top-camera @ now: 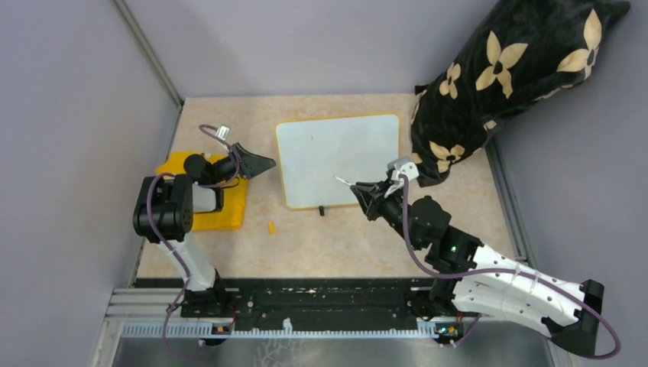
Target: Write a sentence on the whiteboard
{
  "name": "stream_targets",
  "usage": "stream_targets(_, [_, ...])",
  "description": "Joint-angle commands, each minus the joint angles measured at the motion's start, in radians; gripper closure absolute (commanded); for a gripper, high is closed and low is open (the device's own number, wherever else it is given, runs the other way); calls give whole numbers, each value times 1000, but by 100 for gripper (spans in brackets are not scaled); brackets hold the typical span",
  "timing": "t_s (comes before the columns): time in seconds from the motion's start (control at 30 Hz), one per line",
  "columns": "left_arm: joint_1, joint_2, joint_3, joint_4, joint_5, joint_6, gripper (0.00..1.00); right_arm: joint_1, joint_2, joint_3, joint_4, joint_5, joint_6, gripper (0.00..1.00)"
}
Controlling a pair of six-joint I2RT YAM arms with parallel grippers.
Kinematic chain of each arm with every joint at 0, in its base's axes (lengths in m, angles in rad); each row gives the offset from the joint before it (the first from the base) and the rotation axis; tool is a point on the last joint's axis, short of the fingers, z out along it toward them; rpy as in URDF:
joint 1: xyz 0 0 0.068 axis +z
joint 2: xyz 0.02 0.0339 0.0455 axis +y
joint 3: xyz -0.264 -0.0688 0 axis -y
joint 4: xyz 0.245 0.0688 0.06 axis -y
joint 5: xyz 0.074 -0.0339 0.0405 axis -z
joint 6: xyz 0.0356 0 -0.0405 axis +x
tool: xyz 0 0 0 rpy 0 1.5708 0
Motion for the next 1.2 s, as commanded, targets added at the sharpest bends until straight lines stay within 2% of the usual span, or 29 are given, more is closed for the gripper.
stream_targets(0.0, [-8, 85, -44, 287, 38, -44, 22, 8, 10, 54, 54, -3, -11, 100])
stream_targets(0.2, [-18, 79, -101, 318, -2, 16, 27, 8, 22, 59, 61, 2, -9, 100])
stream_targets(0.27, [-33, 45, -126, 241, -14, 94, 27, 8, 18, 47, 74, 4, -5, 100])
stream_targets(0.4, [-107, -16, -150, -16, -3, 349, 27, 8, 9, 22, 93, 7, 10, 100])
stream_targets(0.47, [-125, -10, -152, -83, 1, 412, 27, 8, 9, 22, 91, 4, 12, 100])
stream_targets(0.9, [-102, 218, -101, 362, 50, 107, 33, 8, 21, 66, 53, -2, 23, 100])
stream_targets(1.17, [-76, 219, -92, 381, 51, 117, 37, 8, 47, 75, 53, -5, 23, 100])
